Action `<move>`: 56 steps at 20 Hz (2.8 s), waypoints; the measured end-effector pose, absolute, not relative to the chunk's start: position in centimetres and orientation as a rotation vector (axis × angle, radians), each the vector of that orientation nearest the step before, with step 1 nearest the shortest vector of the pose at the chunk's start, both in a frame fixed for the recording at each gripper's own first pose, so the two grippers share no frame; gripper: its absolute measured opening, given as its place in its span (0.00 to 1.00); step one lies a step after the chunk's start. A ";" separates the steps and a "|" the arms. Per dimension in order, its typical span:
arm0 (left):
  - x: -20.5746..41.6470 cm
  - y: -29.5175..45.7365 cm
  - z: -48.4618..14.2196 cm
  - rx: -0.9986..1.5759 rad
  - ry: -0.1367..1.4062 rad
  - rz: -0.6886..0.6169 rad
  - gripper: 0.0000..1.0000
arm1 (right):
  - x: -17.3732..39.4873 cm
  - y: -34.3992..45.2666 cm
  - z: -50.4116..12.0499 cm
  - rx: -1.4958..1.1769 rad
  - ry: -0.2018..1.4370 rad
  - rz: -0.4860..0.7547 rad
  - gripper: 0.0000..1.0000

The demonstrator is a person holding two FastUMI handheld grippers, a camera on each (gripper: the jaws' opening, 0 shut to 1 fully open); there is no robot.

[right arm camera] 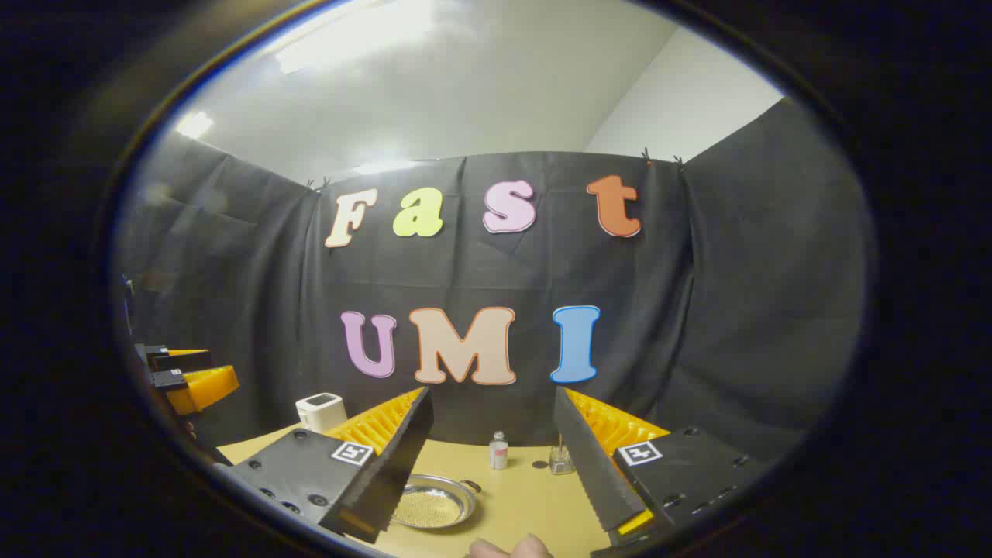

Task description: First push the handle of the pot to place it horizontally, then grasp the pot with both hands and set it on the induction cooktop.

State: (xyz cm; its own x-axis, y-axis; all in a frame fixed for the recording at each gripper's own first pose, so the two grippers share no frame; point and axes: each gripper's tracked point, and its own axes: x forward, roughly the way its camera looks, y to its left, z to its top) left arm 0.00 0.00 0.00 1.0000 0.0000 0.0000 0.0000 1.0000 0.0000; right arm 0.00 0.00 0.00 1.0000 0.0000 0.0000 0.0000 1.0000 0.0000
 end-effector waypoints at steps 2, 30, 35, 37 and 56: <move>-0.3 0.2 0.0 -0.002 0.005 0.010 0.92 | 0.1 0.0 0.0 0.001 0.003 0.008 0.98; 2.0 7.1 -4.1 -0.016 0.039 -0.049 0.95 | 3.6 10.1 -5.5 -0.013 0.074 0.037 0.87; 3.1 8.9 -5.9 -0.042 0.074 -0.092 0.92 | 3.8 11.6 -7.7 -0.033 0.130 -0.026 0.50; 3.6 9.6 -6.0 -0.042 0.067 -0.085 0.95 | 5.0 11.6 -9.4 -0.041 0.153 -0.043 0.37; 12.6 7.1 -8.0 0.002 0.079 -0.080 0.95 | 9.0 12.1 -21.7 0.068 0.388 0.113 0.02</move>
